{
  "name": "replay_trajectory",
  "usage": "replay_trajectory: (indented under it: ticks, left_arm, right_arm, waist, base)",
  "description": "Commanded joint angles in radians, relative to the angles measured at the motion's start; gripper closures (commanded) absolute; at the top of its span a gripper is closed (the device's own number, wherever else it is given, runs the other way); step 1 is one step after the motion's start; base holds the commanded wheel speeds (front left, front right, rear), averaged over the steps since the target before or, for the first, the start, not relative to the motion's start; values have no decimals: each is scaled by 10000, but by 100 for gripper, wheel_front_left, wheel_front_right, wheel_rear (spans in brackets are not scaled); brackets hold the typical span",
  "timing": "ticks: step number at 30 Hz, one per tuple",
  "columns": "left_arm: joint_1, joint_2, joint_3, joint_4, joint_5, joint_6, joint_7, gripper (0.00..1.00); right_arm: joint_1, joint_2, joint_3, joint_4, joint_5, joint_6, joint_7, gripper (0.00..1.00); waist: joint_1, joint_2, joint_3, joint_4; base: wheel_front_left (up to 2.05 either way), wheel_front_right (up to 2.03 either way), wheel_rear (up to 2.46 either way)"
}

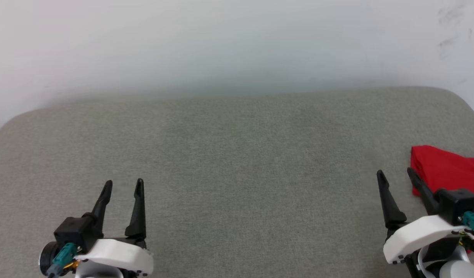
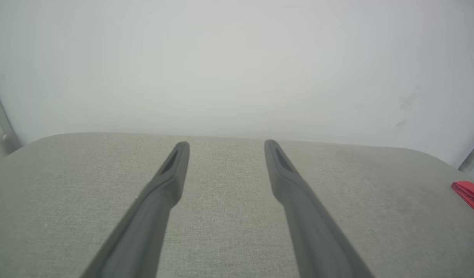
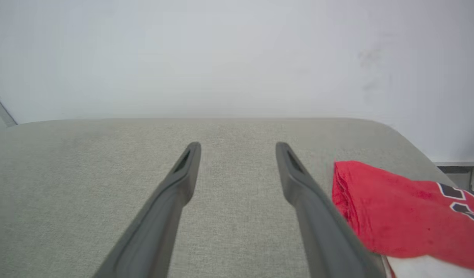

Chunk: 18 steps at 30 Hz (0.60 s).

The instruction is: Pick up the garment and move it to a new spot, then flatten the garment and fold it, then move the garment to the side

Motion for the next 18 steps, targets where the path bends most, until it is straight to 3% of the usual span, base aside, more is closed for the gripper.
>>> replay_trajectory:
  ticks: [1, 9, 18]
  left_arm:
    - [184, 134, 148, -78, 111, -146, -63, 0]
    - [815, 405, 493, -49, 350, -293, -58, 0]
    - [1451, 109, 427, -45, 493, -129, -59, 0]
  right_arm:
    - [369, 57, 96, -415, 75, -8, -12, 0]
    - [1309, 201, 385, -1596, 105, -8, 183, 0]
    - [2022, 296, 446, -2041, 201, -8, 243, 0]
  waist:
    - [2, -1, -198, 220]
    - [2, -1, -491, 159]
    - [2, -1, -807, 7]
  base:
    - [0, 0, 0]
    - [0, 0, 0]
    - [0, 0, 0]
